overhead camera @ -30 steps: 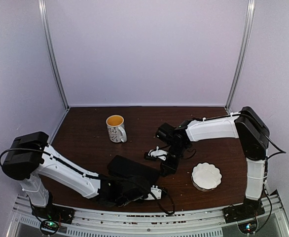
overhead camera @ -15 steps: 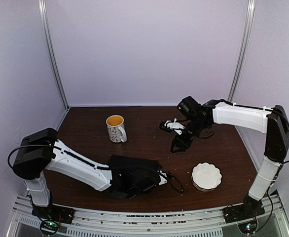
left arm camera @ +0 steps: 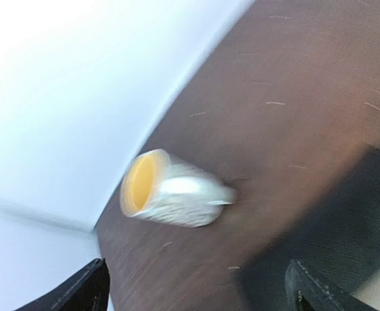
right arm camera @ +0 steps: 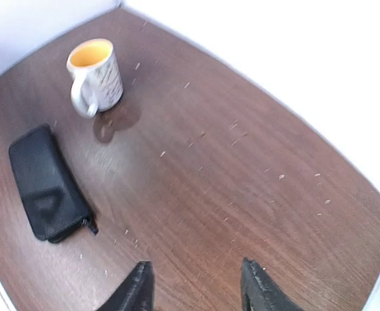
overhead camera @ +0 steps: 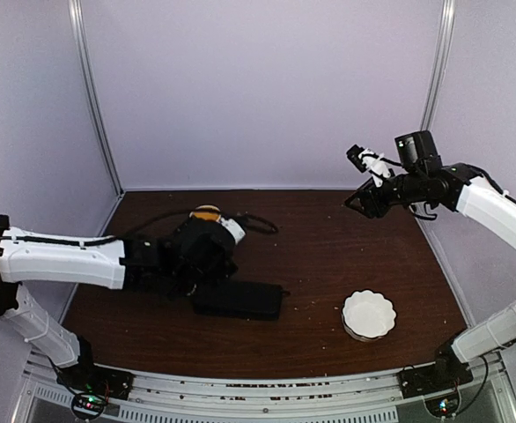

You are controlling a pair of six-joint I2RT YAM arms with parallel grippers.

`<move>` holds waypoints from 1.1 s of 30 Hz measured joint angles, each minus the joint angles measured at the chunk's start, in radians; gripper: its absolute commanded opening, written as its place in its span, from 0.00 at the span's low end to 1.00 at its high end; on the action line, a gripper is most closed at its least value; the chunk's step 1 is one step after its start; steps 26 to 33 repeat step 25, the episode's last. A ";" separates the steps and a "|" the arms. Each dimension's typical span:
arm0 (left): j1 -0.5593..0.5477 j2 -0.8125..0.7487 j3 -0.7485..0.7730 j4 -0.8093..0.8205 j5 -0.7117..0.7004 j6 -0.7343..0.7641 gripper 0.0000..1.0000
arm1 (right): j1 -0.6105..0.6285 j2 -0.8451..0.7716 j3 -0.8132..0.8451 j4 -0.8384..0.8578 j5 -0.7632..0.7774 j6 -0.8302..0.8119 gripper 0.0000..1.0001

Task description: Sort the hair-cutting tools

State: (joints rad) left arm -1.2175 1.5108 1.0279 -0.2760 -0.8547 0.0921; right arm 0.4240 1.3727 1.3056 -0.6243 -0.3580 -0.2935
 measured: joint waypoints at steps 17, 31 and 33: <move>0.655 -0.343 0.278 -0.328 0.023 -0.192 0.98 | -0.092 -0.267 -0.221 0.330 0.220 0.251 1.00; 0.686 -0.571 -0.047 -0.149 0.180 -0.153 0.98 | -0.095 -0.388 -0.229 0.380 0.334 0.256 1.00; 0.686 -0.571 -0.047 -0.149 0.180 -0.153 0.98 | -0.095 -0.388 -0.229 0.380 0.334 0.256 1.00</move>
